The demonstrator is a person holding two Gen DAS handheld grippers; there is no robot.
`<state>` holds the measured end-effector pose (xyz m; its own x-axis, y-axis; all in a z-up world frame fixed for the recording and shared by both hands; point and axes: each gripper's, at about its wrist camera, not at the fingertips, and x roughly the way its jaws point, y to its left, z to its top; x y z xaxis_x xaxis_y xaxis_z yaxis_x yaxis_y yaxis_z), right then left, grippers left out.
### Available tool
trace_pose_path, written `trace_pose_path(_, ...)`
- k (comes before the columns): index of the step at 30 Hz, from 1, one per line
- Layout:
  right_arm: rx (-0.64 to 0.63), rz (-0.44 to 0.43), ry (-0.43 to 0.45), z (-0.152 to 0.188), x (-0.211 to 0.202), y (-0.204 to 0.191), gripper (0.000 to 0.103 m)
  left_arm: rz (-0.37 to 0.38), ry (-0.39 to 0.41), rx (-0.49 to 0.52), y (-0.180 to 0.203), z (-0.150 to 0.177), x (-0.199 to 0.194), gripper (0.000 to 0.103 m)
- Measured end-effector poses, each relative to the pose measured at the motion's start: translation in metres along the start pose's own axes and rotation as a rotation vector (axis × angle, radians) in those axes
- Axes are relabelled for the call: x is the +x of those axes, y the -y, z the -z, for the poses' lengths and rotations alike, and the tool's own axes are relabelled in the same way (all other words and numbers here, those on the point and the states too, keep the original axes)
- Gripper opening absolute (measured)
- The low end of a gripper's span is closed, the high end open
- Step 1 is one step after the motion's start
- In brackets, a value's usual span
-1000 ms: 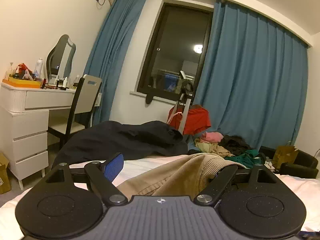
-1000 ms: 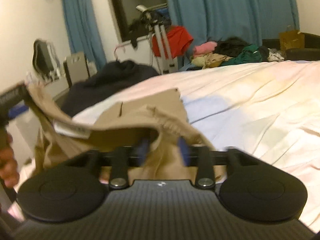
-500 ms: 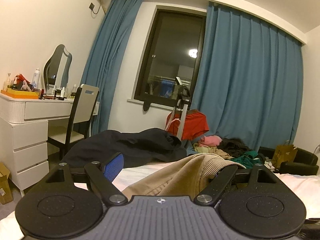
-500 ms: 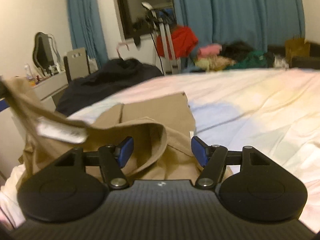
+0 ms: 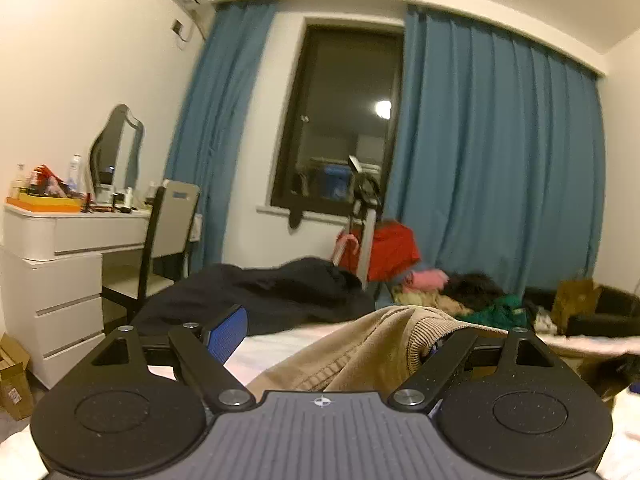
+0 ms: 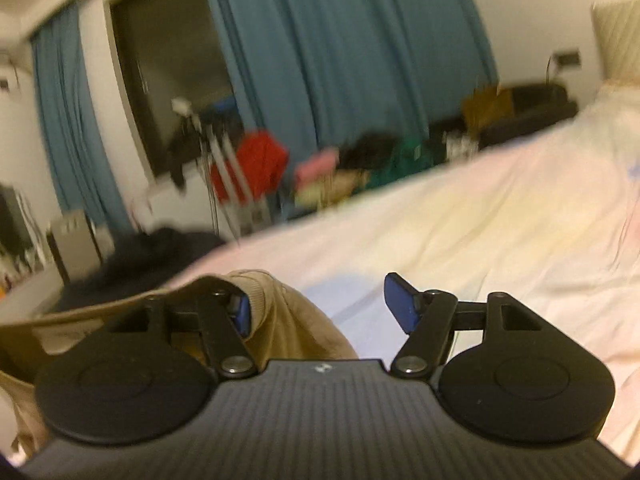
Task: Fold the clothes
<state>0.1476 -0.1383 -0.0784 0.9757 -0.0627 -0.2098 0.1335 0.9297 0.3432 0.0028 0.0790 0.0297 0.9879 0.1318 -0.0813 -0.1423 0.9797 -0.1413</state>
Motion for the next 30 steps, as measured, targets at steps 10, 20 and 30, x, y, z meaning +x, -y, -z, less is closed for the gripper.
trace_pose_path(10, -0.045, -0.164, 0.261, -0.137, -0.118, -0.052, 0.068, 0.009, 0.213, -0.083, -0.002, -0.145, -0.077, 0.086)
trace_pose_path(20, -0.136, -0.180, 0.393, -0.307, -0.232, -0.109, 0.068, 0.103, 0.368, -0.112, 0.014, -0.345, -0.149, 0.090)
trace_pose_path(30, -0.201, -0.158, 0.433, -0.398, -0.265, -0.124, 0.082, 0.184, 0.223, -0.121, 0.039, -0.454, -0.129, 0.095)
